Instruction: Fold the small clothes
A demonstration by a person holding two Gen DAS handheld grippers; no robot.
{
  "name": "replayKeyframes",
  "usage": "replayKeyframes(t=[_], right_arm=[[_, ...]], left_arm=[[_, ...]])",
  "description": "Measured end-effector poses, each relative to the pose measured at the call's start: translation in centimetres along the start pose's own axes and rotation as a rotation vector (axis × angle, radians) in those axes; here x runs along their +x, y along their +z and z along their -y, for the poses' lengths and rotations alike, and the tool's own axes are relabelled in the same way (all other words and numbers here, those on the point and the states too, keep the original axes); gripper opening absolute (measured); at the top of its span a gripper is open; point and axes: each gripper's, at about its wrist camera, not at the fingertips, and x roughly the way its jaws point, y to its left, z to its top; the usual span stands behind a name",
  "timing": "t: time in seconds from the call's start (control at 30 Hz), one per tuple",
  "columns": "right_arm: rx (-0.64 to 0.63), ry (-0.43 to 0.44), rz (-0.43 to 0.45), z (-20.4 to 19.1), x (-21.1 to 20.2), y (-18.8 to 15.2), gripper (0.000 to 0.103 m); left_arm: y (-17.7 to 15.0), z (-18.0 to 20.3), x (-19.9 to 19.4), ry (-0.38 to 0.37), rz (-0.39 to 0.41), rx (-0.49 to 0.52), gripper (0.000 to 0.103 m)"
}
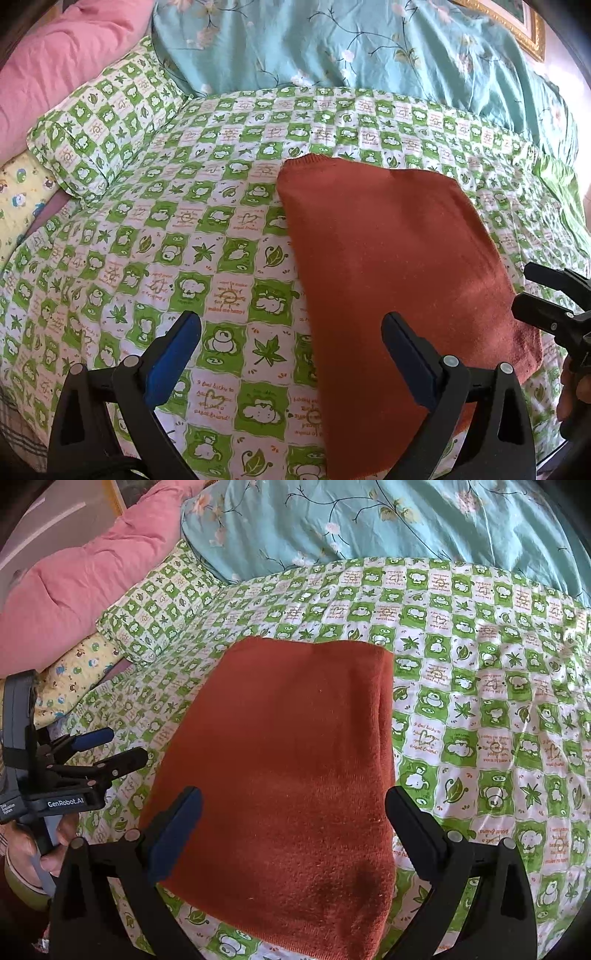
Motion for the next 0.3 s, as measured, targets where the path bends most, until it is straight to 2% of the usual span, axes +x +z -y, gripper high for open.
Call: replayKeyframes(t=[0.3], right_arm=[[-0.001, -0.008, -0.003, 0.01, 0.06, 0.05, 0.099]], left_arm=[[0.01, 0.33, -0.14, 0.001, 0.008, 0.014, 0.098]])
